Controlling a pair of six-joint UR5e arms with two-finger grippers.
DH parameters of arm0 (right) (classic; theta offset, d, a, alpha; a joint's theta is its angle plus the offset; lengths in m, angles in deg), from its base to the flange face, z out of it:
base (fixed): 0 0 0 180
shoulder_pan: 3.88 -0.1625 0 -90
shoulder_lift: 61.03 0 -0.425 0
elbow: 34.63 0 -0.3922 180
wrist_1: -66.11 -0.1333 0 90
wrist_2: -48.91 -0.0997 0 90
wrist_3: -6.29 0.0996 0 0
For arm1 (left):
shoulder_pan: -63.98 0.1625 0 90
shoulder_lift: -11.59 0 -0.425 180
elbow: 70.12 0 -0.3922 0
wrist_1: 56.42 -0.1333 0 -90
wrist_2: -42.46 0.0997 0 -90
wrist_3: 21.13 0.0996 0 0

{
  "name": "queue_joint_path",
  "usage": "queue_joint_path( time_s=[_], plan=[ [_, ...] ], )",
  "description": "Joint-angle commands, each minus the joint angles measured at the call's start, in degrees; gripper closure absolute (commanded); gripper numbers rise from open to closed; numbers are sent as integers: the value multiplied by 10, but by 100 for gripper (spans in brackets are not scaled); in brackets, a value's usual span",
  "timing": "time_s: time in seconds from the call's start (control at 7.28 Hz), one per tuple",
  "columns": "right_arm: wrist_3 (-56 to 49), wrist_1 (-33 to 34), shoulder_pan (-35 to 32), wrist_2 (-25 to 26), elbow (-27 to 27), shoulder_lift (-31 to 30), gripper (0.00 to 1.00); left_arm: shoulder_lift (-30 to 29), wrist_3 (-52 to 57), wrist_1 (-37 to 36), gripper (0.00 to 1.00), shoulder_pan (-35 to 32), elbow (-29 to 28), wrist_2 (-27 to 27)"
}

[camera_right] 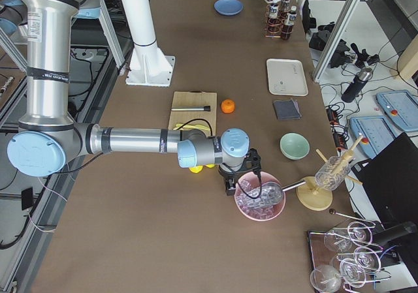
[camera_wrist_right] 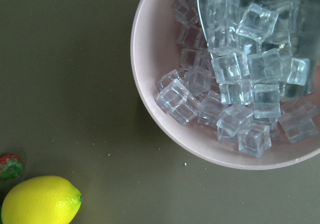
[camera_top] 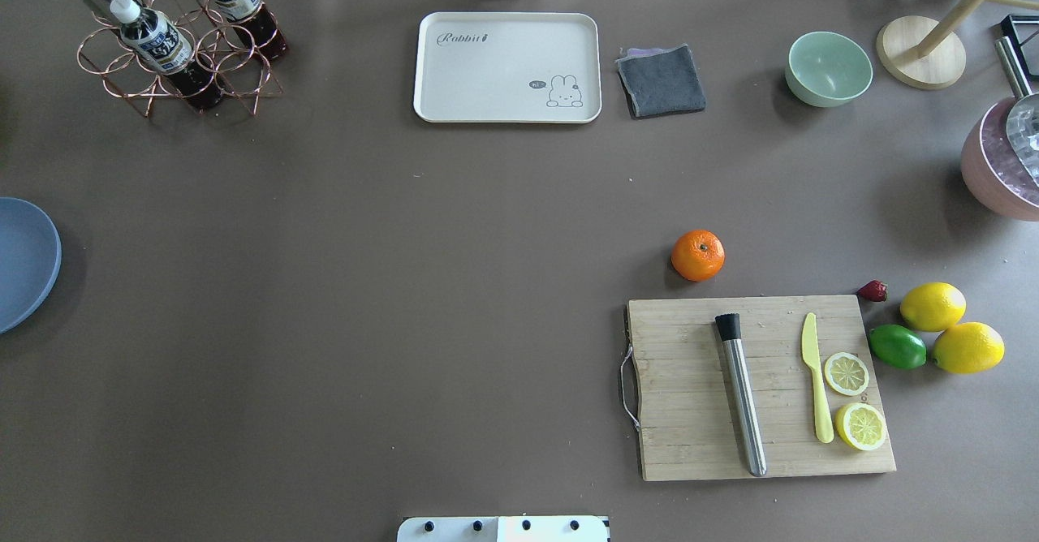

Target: Pick orange to plate

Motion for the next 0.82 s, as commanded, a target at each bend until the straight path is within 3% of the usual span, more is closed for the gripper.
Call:
queue_joint_path(
  time_s=[0.0, 0.69],
  plan=[
    [0, 0, 1, 0, -1, 0, 0, 1, -3, -1, 3, 0, 0, 0],
    [2, -1, 2, 17, 3, -12, 0, 5, -4, 3, 4, 1, 1, 4]
  ],
)
